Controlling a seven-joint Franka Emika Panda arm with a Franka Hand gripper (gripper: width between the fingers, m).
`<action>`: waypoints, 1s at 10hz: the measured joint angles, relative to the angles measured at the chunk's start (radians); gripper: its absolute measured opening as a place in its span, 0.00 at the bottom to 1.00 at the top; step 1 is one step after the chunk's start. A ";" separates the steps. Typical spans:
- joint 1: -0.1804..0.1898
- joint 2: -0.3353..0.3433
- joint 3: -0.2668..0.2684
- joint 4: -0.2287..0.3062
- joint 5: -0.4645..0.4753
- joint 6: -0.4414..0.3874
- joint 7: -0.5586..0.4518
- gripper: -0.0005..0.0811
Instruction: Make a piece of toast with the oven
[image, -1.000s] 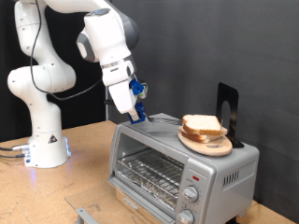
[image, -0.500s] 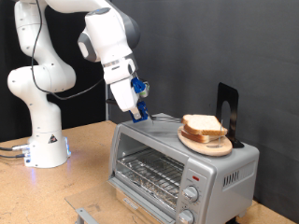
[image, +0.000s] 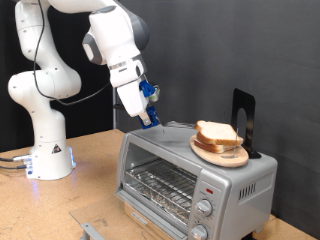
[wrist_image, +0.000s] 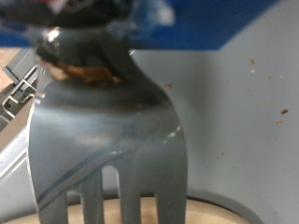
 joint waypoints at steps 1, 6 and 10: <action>0.000 0.004 0.000 0.002 0.000 0.000 0.009 0.49; -0.004 0.074 0.000 0.063 -0.023 0.000 0.073 0.49; -0.007 0.153 0.000 0.131 -0.046 -0.001 0.104 0.49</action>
